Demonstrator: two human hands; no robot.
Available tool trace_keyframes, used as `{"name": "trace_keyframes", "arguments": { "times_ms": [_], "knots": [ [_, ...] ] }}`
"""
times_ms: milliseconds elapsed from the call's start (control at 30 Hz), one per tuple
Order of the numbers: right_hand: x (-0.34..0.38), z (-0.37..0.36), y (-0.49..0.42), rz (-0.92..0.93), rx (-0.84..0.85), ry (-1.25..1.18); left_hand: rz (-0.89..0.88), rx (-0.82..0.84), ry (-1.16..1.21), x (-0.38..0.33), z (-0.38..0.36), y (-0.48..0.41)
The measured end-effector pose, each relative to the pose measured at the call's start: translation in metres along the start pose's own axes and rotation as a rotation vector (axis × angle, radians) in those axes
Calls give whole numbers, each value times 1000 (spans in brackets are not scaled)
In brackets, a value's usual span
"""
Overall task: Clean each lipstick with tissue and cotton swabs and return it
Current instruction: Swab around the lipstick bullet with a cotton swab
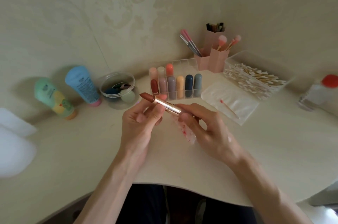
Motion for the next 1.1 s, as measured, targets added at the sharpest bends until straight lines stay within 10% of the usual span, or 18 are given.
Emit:
{"name": "trace_keyframes", "arguments": {
  "times_ms": [1100],
  "knots": [
    [6,10,1,1,-168,212,-153,-100,-195,-10,0,19]
  ]
}}
Point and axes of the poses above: each hand's wrist, its own y-axis away from the middle knuckle, its own z-axis out of the back of the hand, x = y × z, the point moved 4 cm from there along -y, towards the middle knuckle, and after that the axes turned 14 degrees about z, right-handed, at the moved point
